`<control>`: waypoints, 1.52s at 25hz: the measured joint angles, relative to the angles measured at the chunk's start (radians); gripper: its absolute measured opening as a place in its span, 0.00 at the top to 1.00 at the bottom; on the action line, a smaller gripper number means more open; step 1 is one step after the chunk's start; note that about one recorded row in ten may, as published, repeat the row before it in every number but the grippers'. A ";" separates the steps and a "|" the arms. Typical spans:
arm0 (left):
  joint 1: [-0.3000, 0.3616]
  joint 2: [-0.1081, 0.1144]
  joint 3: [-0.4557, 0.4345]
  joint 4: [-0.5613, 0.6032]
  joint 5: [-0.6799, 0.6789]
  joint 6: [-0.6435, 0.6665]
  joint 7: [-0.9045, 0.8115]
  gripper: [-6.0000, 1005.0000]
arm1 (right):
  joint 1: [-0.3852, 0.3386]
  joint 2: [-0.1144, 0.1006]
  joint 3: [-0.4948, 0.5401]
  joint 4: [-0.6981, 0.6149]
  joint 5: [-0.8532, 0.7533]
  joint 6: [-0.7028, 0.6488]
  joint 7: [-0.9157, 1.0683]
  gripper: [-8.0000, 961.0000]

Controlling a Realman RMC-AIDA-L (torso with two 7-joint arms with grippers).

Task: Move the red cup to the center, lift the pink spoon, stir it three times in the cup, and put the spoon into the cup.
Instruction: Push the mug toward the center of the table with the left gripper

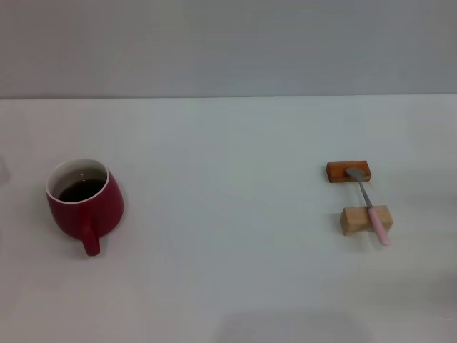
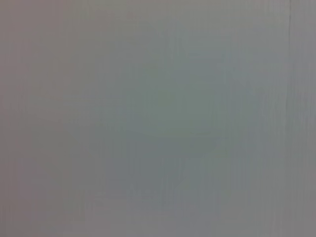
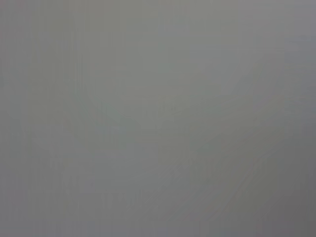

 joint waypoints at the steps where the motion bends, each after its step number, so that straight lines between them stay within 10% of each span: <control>1: 0.000 0.000 0.000 0.000 0.000 0.000 0.000 0.47 | 0.003 -0.001 0.000 0.000 0.000 0.001 0.000 0.33; 6: 0.000 -0.002 0.000 0.005 0.000 -0.004 0.001 0.78 | 0.002 -0.003 0.000 0.000 0.000 0.002 -0.001 0.33; 18: -0.001 -0.002 0.007 0.037 0.005 -0.007 0.004 0.99 | -0.003 -0.011 0.002 -0.008 0.000 0.002 -0.001 0.33; 38: 0.023 0.000 0.383 0.103 0.014 -0.024 0.443 0.99 | 0.020 -0.027 0.002 -0.013 0.000 0.003 -0.001 0.33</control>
